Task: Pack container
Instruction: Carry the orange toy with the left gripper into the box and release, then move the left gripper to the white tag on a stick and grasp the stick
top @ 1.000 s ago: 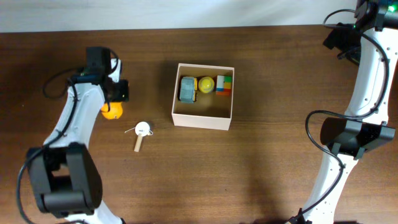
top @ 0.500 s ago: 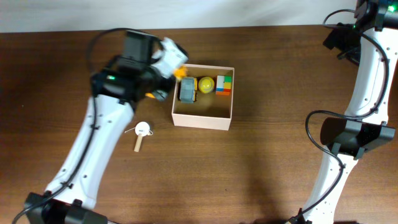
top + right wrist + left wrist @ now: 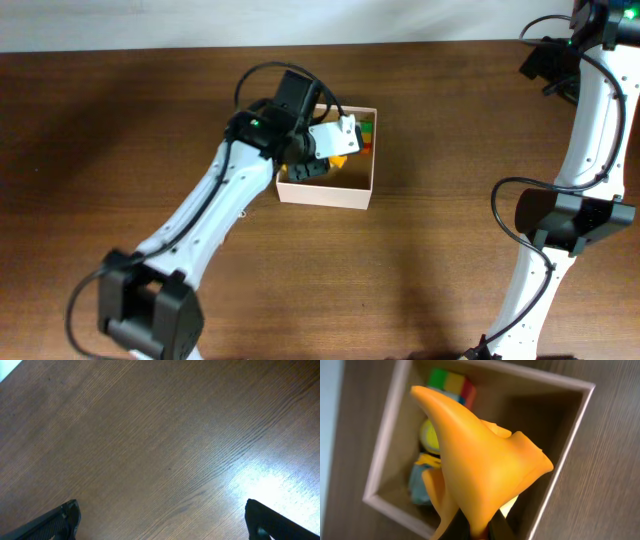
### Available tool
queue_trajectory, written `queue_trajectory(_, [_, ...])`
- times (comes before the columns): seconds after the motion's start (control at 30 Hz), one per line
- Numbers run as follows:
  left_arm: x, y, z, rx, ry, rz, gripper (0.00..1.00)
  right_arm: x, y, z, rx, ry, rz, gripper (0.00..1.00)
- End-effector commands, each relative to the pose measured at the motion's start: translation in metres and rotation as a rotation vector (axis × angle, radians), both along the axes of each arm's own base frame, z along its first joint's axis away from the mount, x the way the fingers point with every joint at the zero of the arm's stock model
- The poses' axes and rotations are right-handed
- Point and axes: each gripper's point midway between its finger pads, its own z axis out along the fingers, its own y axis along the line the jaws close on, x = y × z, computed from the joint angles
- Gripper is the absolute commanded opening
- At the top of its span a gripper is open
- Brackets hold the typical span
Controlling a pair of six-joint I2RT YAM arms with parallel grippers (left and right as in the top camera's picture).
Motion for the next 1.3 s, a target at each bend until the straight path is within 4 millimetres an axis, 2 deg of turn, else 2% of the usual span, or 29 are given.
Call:
queue_trajectory(0.0, [0.001,-0.004,-0.022,0.038,0.021,-0.088,0.02,-0.002,0.000,0.007,-0.003,-0.012,-0.005,0.98])
queue_trajectory(0.13, [0.003,-0.006,-0.032,0.040,0.036,-0.098,0.02,-0.003,0.000,0.007,-0.003,-0.012,-0.005,0.99])
queue_trajectory(0.3, [-0.003,-0.016,-0.030,-0.012,0.055,-0.137,0.02,-0.003,0.000,0.007,-0.003,-0.012,-0.005,0.99])
queue_trajectory(0.57, [-0.014,-0.011,-0.036,0.009,0.109,-0.137,0.02,-0.003,0.000,0.007,-0.004,-0.012,-0.005,0.99])
queue_trajectory(0.6, [-0.016,-0.010,-0.037,0.013,0.117,-0.136,0.06,-0.003,0.000,0.007,-0.003,-0.012,-0.005,0.99])
queue_trajectory(0.67, [-0.018,-0.008,-0.038,0.018,0.127,-0.136,0.33,-0.003,0.000,0.007,-0.003,-0.012,-0.005,0.99])
queue_trajectory(0.7, [-0.018,-0.008,-0.038,0.018,0.128,-0.136,0.40,-0.003,0.000,0.007,-0.003,-0.012,-0.005,0.99])
queue_trajectory(0.8, [-0.018,-0.009,-0.037,0.017,0.124,-0.136,0.51,-0.003,0.000,0.007,-0.003,-0.012,-0.005,0.99])
queue_trajectory(0.87, [-0.015,-0.009,-0.037,0.018,0.114,-0.134,0.52,-0.003,0.000,0.007,-0.003,-0.012,-0.005,0.99])
queue_trajectory(1.07, [0.004,-0.002,-0.031,0.061,0.037,-0.080,0.50,-0.003,0.000,0.007,-0.003,-0.012,-0.005,0.99])
queue_trajectory(1.17, [0.024,0.007,-0.013,0.062,-0.012,0.087,0.49,-0.003,0.000,0.007,-0.003,-0.012,-0.005,0.99])
queue_trajectory(1.27, [0.049,0.035,0.017,0.083,-0.097,0.405,0.49,-0.003,0.000,0.007,-0.003,-0.012,-0.005,0.99])
